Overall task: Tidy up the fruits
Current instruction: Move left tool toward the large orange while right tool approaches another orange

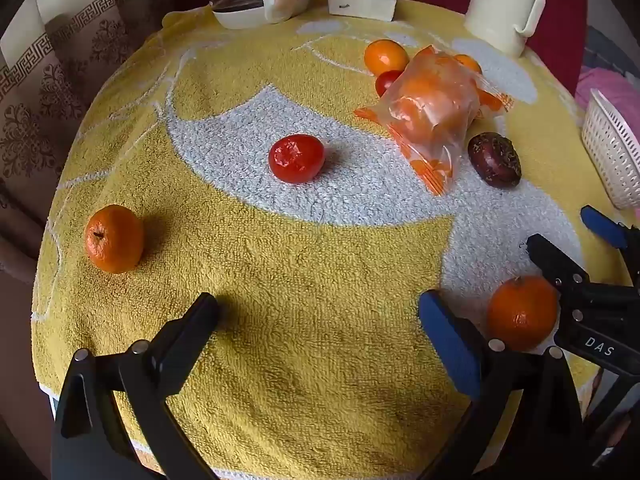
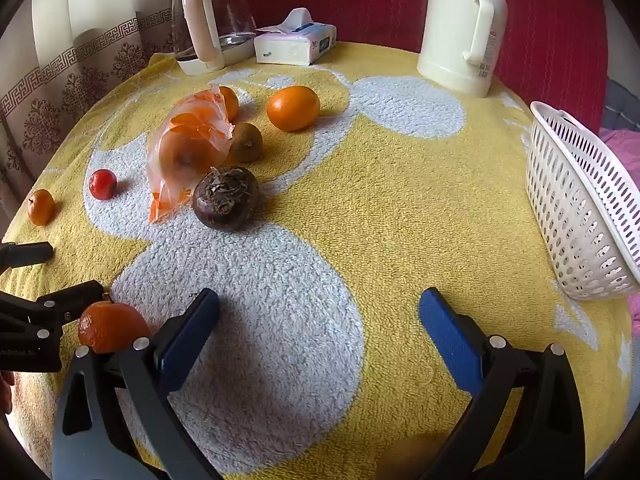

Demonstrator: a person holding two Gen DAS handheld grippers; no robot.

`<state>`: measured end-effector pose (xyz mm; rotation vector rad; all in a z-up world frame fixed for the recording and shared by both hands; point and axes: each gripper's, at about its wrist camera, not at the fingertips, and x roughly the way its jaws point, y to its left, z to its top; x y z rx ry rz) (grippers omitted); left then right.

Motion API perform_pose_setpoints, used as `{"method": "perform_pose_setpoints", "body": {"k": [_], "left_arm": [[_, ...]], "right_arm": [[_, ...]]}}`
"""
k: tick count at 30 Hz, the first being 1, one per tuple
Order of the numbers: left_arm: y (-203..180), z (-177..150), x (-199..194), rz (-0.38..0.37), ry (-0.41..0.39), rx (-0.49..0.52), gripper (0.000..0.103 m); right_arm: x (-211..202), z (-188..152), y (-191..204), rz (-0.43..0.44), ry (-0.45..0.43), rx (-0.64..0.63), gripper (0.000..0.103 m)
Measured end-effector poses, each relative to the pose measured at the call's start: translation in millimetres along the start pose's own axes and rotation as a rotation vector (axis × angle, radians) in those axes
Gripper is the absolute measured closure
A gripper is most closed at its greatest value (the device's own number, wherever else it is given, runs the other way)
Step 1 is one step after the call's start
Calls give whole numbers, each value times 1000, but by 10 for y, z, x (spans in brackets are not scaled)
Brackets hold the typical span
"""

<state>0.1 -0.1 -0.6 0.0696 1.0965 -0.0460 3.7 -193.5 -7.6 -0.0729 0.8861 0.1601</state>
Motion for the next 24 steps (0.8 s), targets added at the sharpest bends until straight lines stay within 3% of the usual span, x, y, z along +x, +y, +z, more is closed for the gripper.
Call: {"method": "perform_pose_setpoints", "body": {"k": [19,24], "left_arm": [[-23,-97,-41,11,-30,11,5],[-12,-55,-28,-2,-4,15,5]], "right_arm": [[13,20,-7,27,32,-1,2],[6,7,-13,31,29,1,2]]}}
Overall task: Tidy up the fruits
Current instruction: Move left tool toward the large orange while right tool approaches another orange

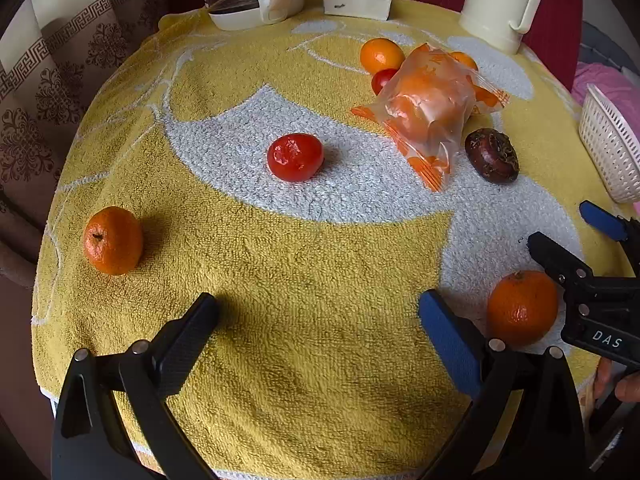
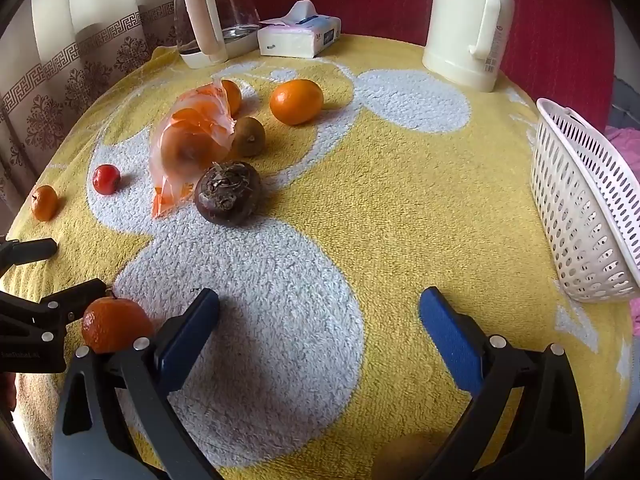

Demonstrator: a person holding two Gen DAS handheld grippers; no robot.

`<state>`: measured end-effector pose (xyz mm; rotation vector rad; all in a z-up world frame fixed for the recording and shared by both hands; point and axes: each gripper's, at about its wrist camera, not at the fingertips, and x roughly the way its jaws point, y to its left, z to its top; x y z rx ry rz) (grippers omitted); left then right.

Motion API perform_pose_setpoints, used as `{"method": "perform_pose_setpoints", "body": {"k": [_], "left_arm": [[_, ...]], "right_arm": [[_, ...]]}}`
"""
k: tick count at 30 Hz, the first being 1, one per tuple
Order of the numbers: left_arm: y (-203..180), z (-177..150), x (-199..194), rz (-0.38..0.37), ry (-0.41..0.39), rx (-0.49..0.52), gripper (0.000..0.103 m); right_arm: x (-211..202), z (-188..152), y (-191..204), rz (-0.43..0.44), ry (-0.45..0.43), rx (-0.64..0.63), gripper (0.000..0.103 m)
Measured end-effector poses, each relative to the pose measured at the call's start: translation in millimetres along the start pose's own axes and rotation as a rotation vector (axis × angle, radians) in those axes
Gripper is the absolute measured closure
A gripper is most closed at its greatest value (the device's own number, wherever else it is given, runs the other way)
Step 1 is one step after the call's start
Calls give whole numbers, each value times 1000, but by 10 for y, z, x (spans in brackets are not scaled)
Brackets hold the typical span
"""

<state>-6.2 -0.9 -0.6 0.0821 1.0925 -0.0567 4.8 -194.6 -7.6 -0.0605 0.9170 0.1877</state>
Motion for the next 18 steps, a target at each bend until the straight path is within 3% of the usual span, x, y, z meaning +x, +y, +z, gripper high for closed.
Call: {"method": "perform_pose_setpoints", "body": {"k": [6,12,18], "left_arm": [[5,1,1,0,-2,1,5],[11,38,-33,-9,23,10,5],[122,85,-293,-8,-9,-59,5]], "right_arm": [[-3,-13,-2,5,3,-3,2],[-34,118,7,15,93,-7,2],[-477,245,-53,56,3,31,2]]}}
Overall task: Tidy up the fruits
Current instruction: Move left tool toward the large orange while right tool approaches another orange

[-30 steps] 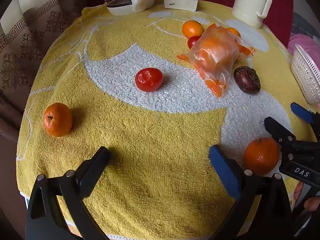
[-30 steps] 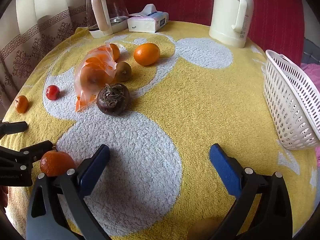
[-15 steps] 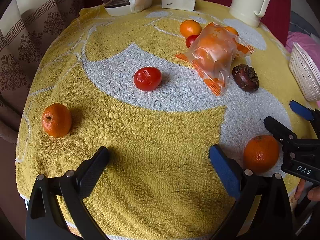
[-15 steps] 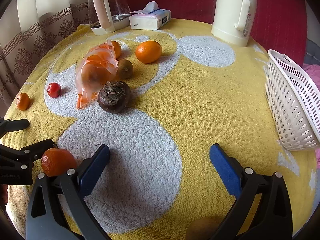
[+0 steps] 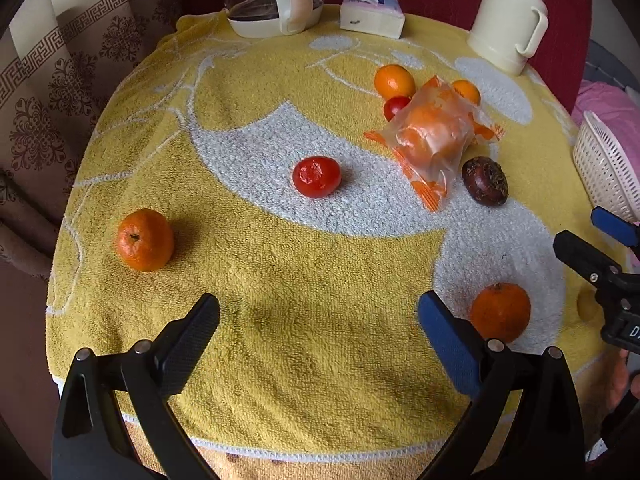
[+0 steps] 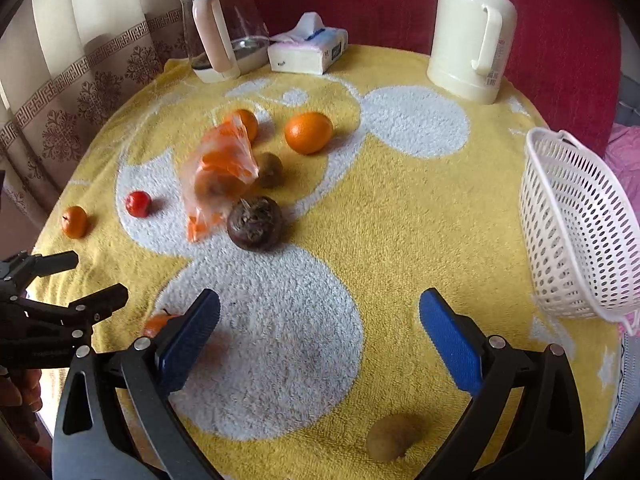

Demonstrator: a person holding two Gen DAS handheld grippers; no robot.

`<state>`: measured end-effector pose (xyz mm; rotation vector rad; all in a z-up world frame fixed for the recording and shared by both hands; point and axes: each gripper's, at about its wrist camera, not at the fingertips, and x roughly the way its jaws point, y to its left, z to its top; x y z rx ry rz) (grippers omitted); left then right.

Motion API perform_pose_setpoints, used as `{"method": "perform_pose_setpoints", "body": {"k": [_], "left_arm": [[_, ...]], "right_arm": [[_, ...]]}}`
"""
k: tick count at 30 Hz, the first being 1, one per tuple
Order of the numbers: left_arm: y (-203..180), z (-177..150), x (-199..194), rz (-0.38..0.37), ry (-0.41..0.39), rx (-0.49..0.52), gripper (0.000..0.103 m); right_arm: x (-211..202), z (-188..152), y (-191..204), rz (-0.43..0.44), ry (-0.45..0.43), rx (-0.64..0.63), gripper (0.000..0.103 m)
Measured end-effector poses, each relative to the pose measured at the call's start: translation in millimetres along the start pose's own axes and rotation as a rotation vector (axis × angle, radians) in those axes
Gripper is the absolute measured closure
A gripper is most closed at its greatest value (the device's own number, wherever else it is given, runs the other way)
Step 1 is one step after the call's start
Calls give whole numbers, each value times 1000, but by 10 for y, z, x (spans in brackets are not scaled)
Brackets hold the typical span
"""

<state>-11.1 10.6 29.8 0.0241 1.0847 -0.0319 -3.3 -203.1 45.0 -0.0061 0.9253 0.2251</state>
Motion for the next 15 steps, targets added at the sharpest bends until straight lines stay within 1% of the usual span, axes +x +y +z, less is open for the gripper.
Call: {"method": "perform_pose_setpoints", "body": {"k": [4,7,9,11,13,15], "left_arm": [[50,10,-235,36,-45,-4,5],[99,67,-422,63,-59,-38,5],[135,147,-557,83,-67,-68,5],[167,231,-704,77,-75,-108,5],[214,283,-807,43,-77,-156,5],[212,302,-869,41,-57,-187,5]], "right_arm": [[-310,90,-100,18,-57,51,2],[-527,173,-148,38,-98,75,2],[-638,229,-149,26,-102,83,2],[-719,275,-115,27,-110,67,2],[-769,265,-99,45,-120,58,2],[-768,232,-76,27,-98,44,2]]}}
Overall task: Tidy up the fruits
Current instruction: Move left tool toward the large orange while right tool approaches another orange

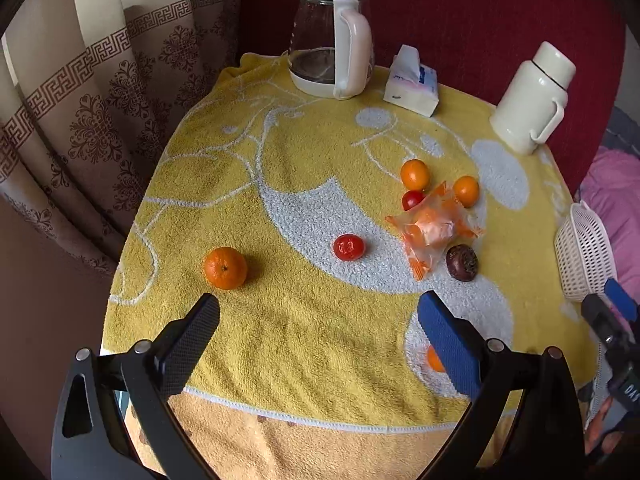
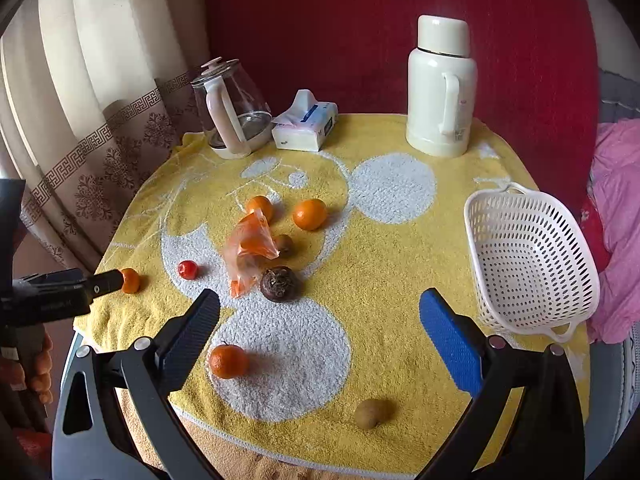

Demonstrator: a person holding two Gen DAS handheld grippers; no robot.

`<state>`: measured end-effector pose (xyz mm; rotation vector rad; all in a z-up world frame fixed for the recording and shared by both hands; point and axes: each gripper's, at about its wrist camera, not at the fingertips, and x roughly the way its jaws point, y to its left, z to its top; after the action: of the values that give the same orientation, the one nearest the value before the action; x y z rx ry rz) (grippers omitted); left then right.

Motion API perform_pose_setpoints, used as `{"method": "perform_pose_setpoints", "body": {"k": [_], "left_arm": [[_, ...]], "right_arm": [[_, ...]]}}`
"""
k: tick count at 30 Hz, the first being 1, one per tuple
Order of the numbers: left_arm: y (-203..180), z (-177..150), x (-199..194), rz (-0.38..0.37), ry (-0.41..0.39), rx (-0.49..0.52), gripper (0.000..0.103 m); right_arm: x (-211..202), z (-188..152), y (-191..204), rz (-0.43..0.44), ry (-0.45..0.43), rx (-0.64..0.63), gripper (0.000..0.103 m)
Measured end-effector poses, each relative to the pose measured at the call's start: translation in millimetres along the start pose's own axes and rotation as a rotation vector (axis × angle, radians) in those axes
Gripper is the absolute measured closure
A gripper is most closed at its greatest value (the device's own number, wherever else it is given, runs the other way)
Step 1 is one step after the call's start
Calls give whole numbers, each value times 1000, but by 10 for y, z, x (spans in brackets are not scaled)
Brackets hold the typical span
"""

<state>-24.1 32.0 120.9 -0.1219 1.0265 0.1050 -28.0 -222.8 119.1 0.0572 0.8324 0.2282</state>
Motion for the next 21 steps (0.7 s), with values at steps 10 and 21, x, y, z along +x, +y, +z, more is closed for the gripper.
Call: {"method": "perform_pose_setpoints", "body": {"k": [10,21], "left_arm": [[-112,-47,-322,55,-21,17,5],[31,-134,-249,73,-3,3,5]], "right_arm": [[-191,18,87,73,22,-15,2],[-97,-23,227,78,40,-43,2]]}}
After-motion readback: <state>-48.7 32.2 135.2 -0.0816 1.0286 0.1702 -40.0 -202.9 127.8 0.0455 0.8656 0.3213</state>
